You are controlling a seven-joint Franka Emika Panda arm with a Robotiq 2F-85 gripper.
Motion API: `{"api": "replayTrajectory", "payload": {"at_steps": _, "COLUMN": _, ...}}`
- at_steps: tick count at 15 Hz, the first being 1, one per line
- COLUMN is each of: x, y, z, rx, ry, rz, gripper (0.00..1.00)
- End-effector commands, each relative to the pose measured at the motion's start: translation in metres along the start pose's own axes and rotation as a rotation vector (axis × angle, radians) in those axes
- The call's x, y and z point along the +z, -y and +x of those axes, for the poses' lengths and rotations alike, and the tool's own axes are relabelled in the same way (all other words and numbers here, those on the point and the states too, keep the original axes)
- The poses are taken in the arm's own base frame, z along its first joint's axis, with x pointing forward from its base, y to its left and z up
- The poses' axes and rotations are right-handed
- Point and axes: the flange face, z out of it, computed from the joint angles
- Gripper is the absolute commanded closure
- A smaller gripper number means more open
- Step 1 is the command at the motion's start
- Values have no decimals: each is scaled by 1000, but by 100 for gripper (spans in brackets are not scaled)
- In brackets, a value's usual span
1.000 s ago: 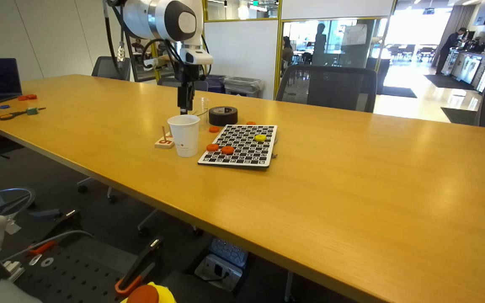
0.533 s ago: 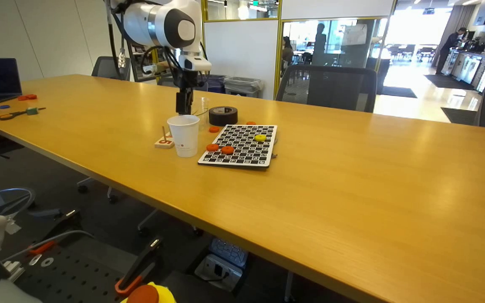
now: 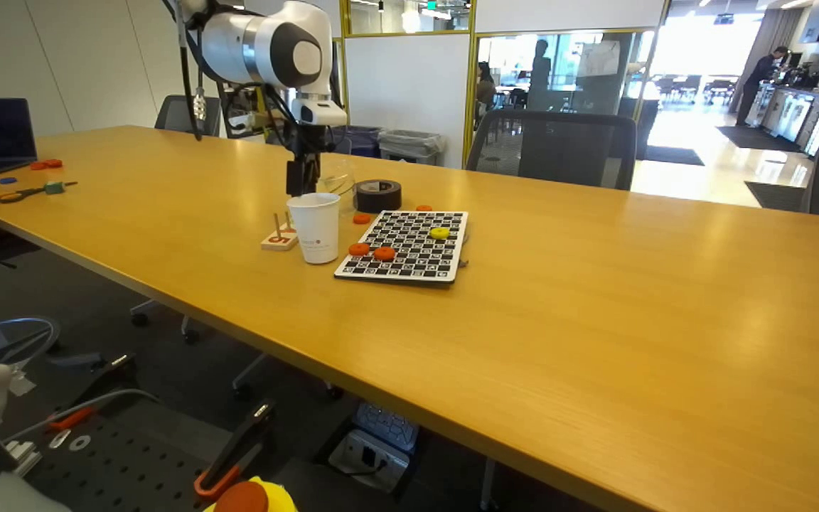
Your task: Put the yellow rings in the clear cup and the orange rings in the white cup
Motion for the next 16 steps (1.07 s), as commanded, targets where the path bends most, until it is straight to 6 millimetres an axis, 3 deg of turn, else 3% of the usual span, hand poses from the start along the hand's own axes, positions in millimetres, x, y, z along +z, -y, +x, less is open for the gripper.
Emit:
{"api": "replayTrajectory", "payload": {"at_steps": 1, "x": -3, "y": 5, "z": 0, "rx": 37, "ry": -16, "rz": 4, "gripper": 0}}
{"api": "replayTrajectory", "payload": {"at_steps": 10, "x": -5, "y": 4, "z": 1, "rx": 64, "ry": -16, "rz": 8, "gripper": 0}}
{"api": "replayTrajectory", "payload": {"at_steps": 16, "x": -19, "y": 4, "z": -2, "rx": 76, "ry": -23, "rz": 39, "gripper": 0}}
